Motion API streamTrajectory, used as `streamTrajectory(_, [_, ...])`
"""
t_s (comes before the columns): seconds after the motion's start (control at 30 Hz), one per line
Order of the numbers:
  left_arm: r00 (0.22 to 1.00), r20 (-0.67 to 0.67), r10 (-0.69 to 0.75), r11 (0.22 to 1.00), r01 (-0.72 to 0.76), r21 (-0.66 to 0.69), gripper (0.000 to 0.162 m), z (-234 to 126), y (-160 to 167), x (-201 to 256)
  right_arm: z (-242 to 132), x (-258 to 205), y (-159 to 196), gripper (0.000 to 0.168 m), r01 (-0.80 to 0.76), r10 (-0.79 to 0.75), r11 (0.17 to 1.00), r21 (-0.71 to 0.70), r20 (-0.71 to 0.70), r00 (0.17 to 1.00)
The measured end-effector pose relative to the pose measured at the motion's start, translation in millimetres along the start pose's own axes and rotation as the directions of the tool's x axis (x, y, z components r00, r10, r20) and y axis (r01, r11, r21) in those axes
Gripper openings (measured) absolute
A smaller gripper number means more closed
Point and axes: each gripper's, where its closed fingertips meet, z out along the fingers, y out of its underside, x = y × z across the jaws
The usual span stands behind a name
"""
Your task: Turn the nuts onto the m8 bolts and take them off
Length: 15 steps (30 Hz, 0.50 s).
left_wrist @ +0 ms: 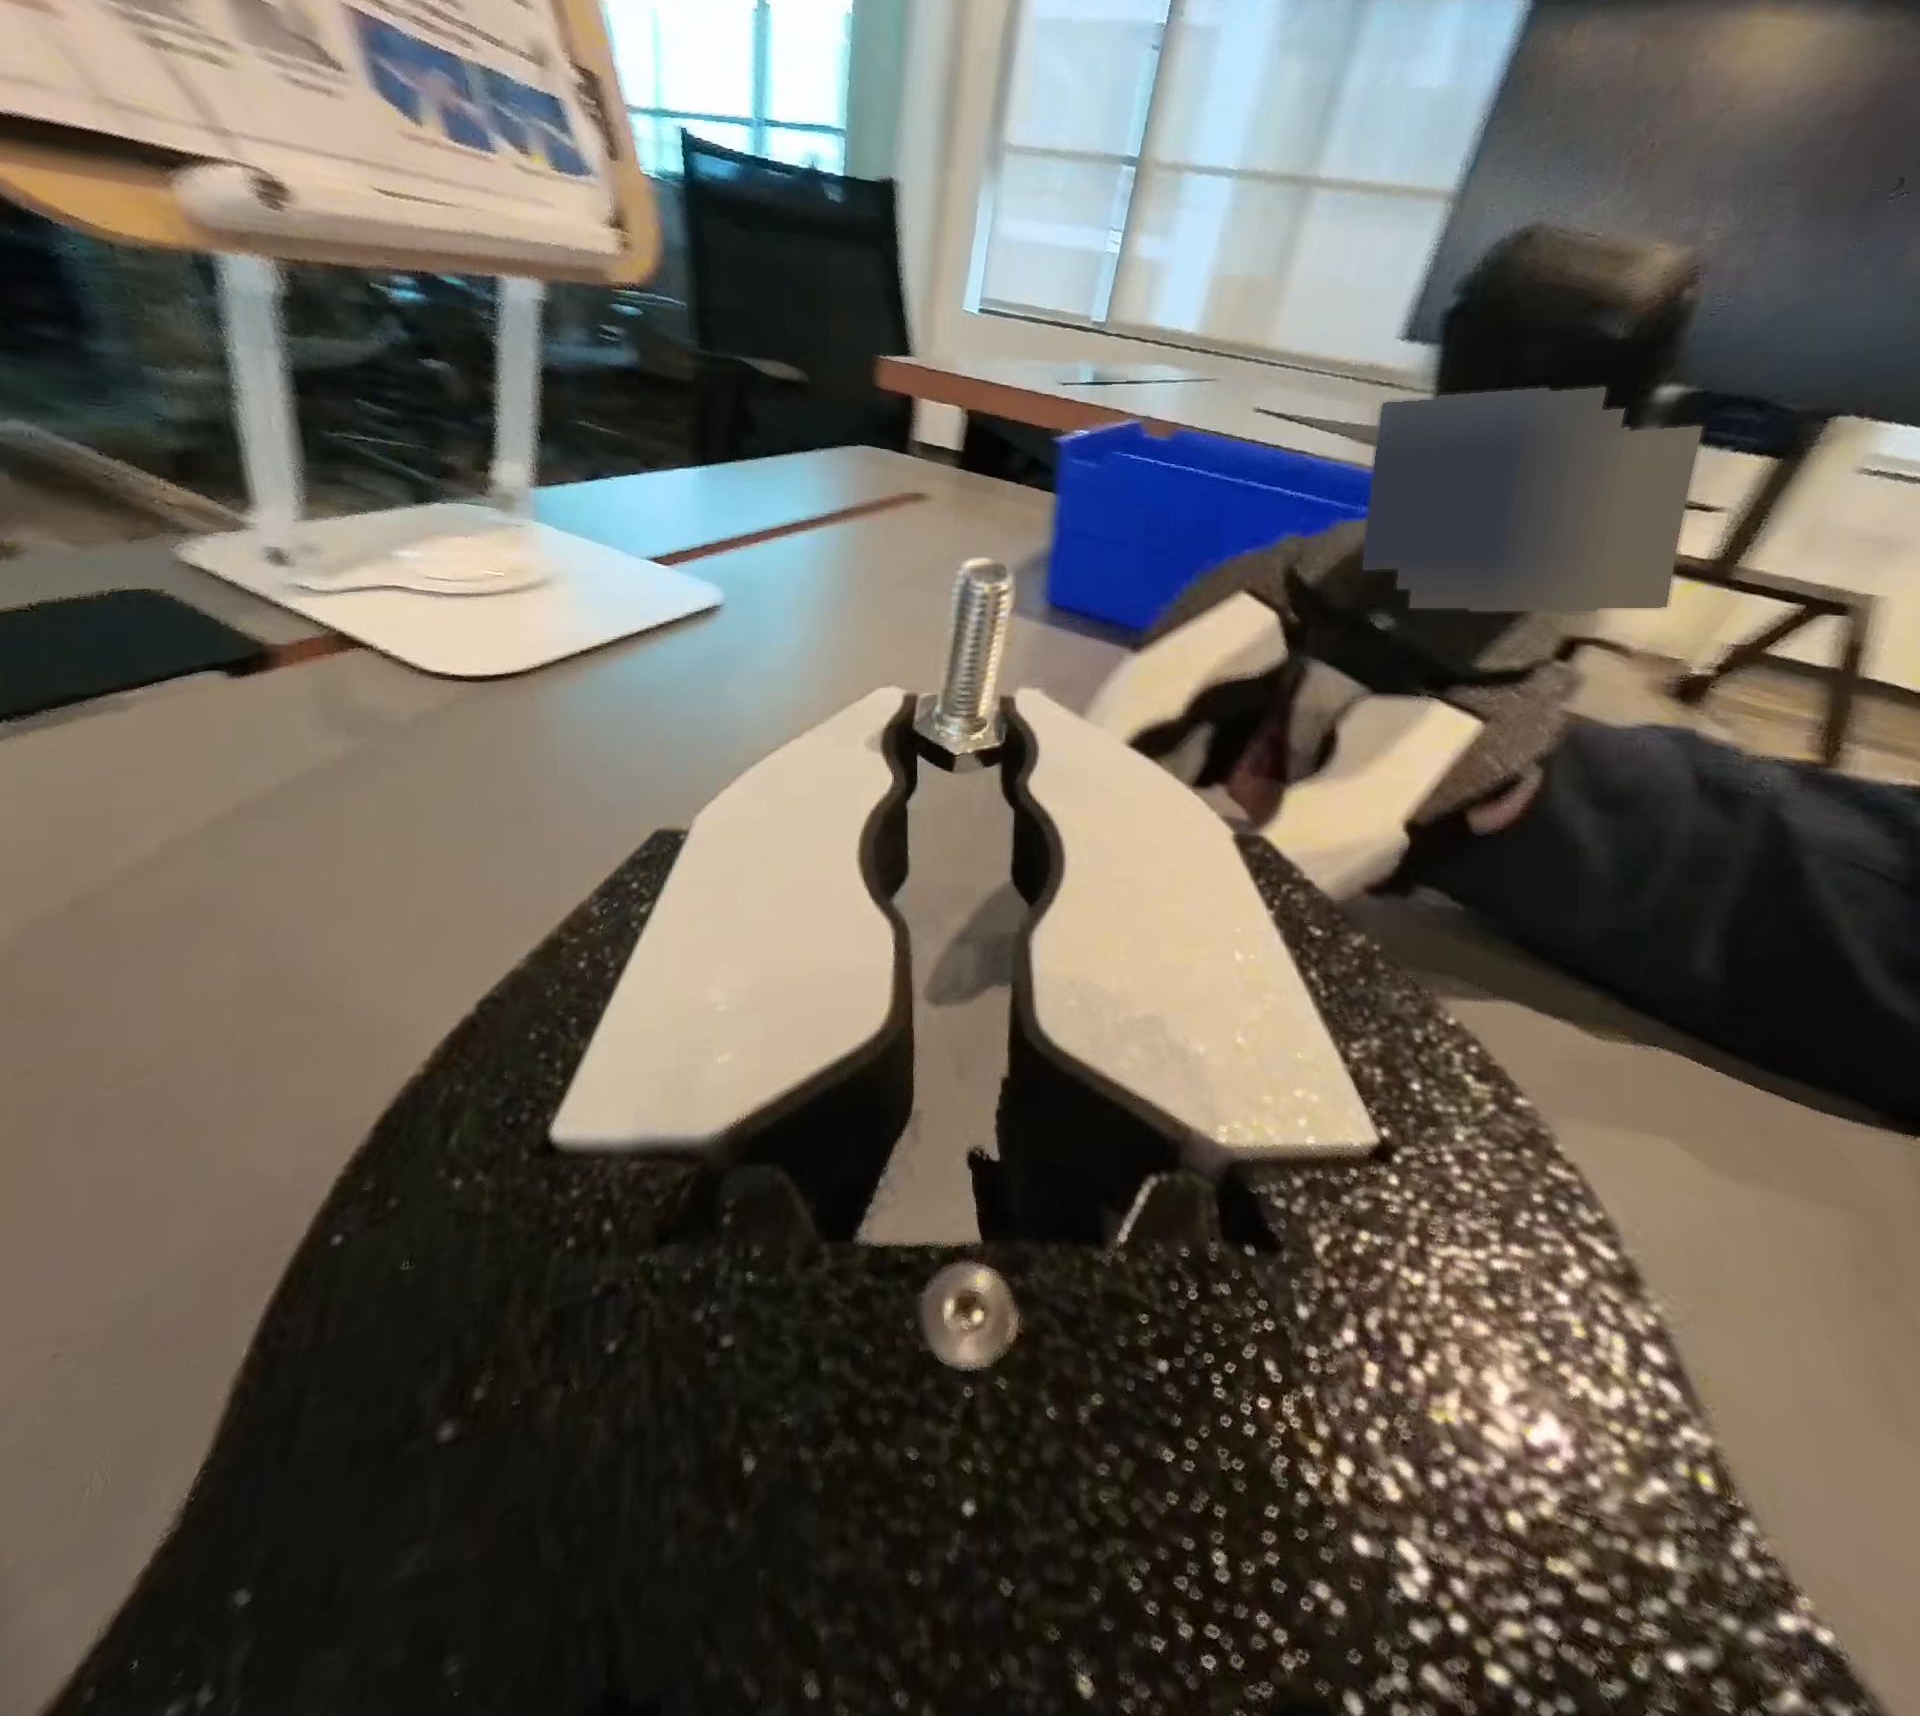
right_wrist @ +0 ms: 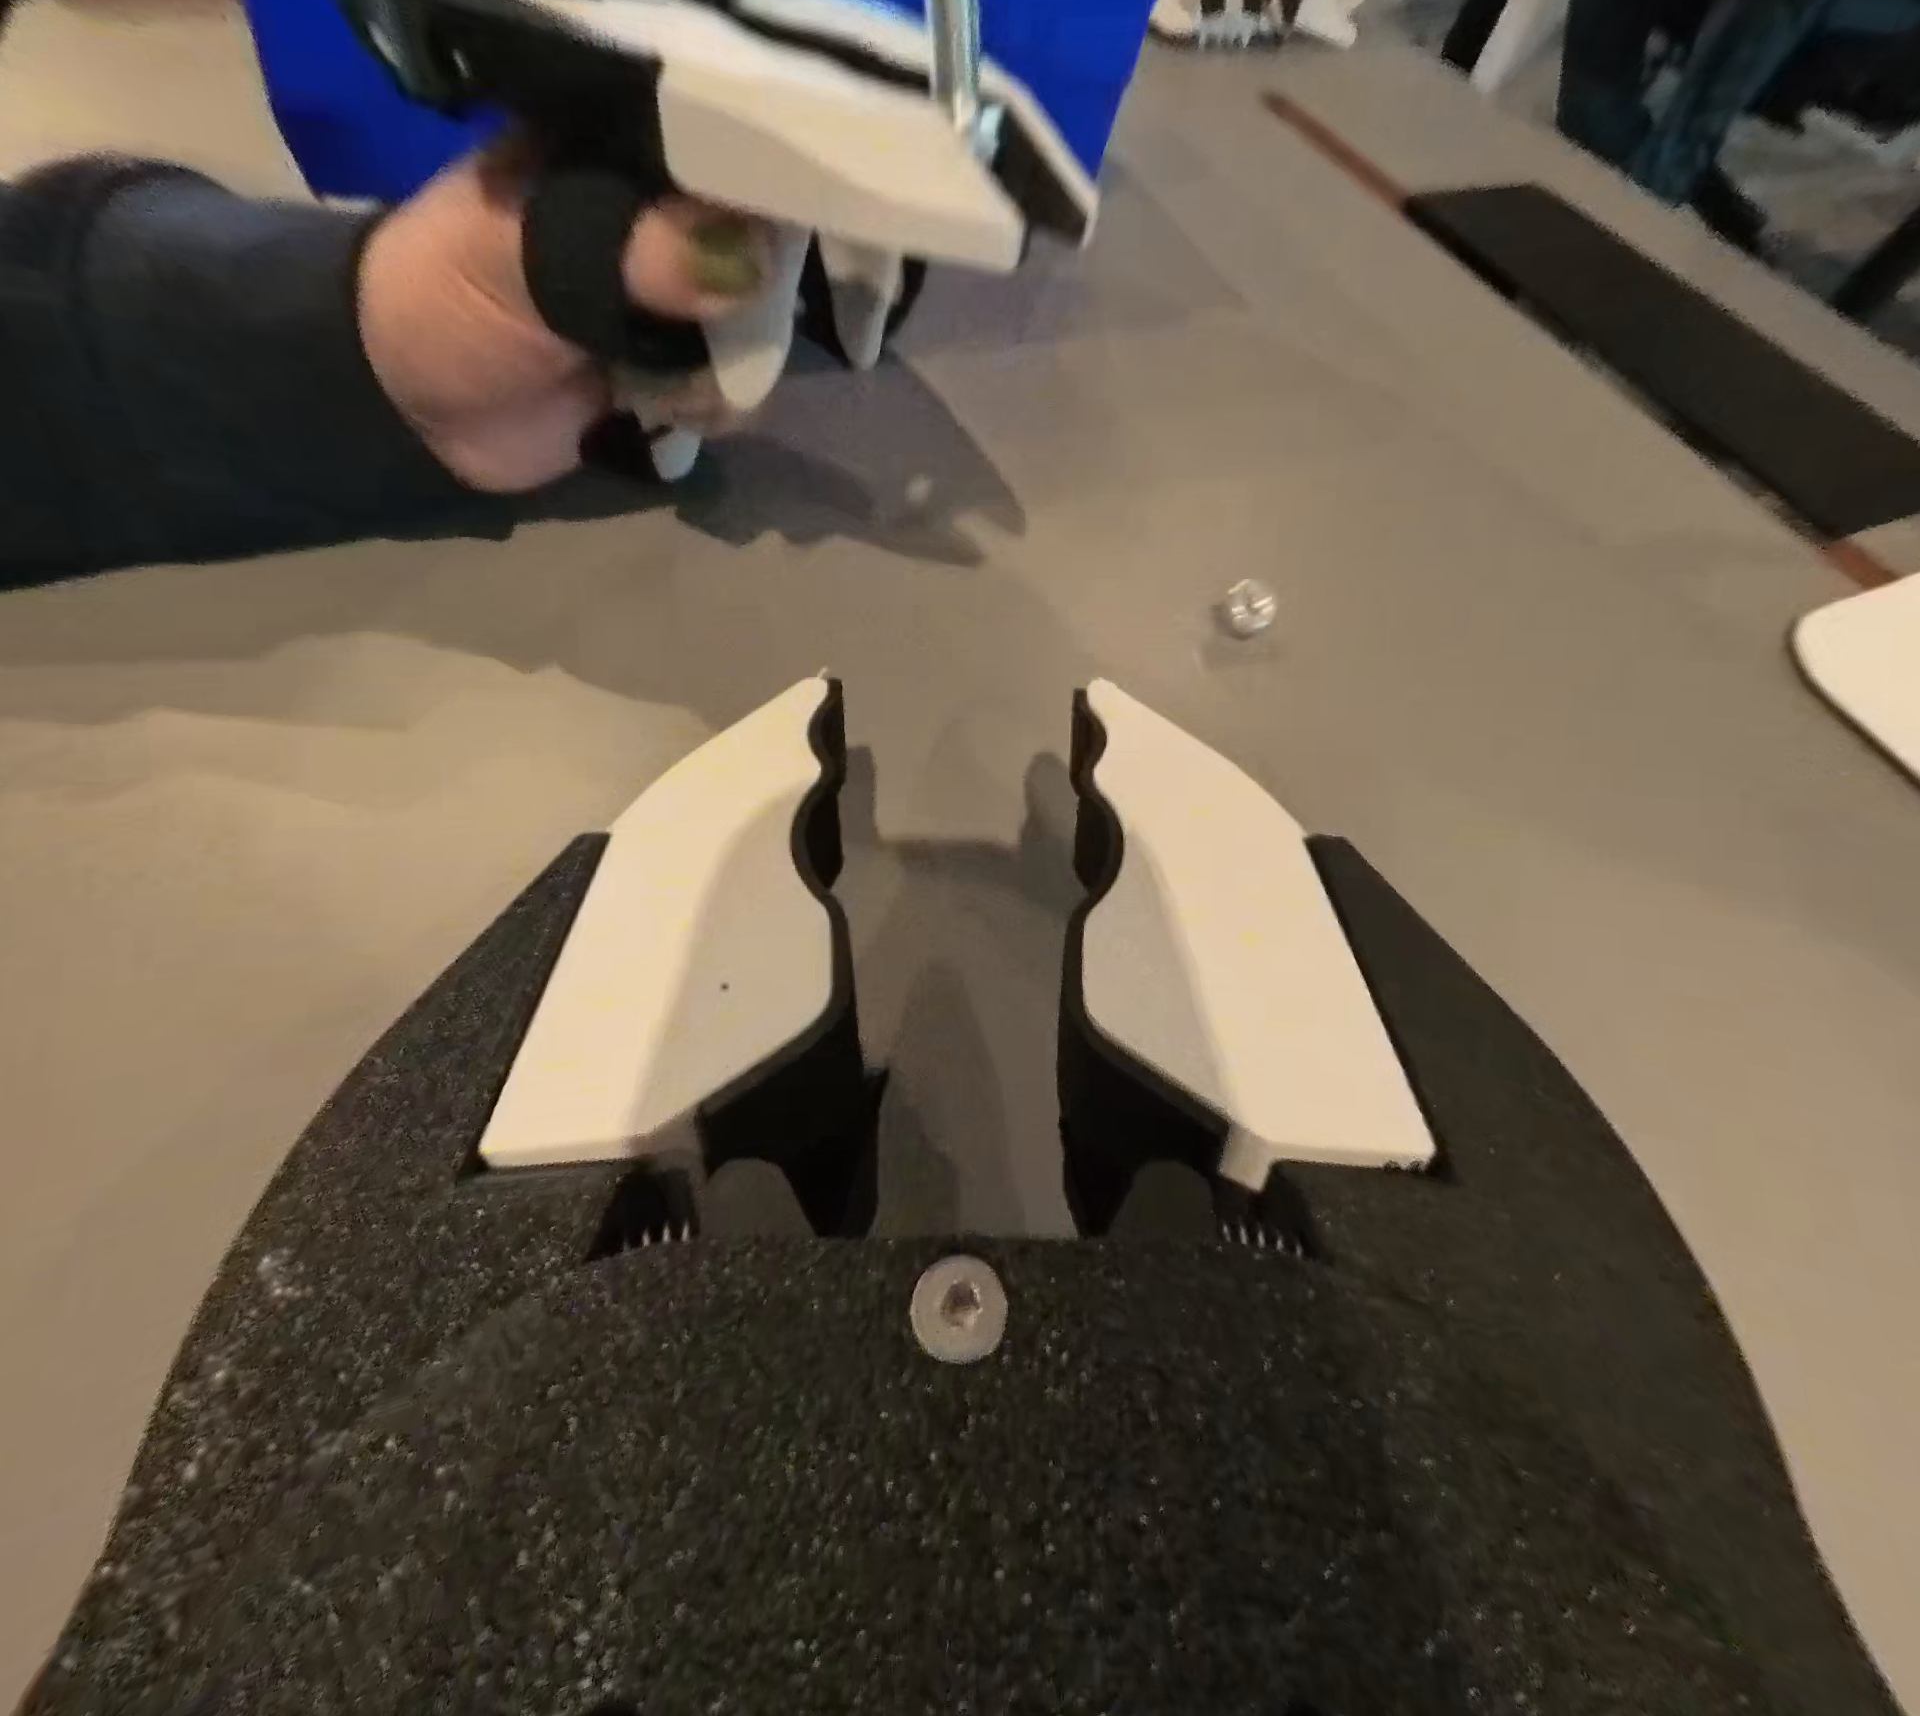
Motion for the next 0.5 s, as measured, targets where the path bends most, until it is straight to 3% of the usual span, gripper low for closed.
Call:
streamTrajectory(0.1, [0.991, 0.123, 0.054, 0.998, -0.057, 0.022, 0.015, -9.4, -9.2, -14.0, 20.6, -5.1, 9.3, 0.039, 0.037, -0.039, 0.995, -0.096, -0.021, 0.999])
streamTrajectory(0.2, [0.977, 0.198, 0.077, 0.996, -0.084, 0.03, 0.015, -18.2, -16.2, -23.9, 34.9, 15.8, 18.5, 0.037, 0.042, -0.077, 0.977, -0.208, -0.163, 0.984])
streamTrajectory(0.37, [0.977, 0.211, 0.025, 0.999, -0.03, 0.022, 0.015, -18.4, -9.1, -31.6, 49.7, 61.7, 24.2, 0.036, -0.093, 0.023, 0.971, -0.219, -0.304, 0.952])
streamTrajectory(0.5, [0.98, 0.196, -0.013, 1.0, 0.013, 0.0, 0.015, -14.2, -0.1, -33.7, 65.2, 90.2, 29.7, 0.032, -0.184, 0.099, 0.954, -0.238, -0.33, 0.939])
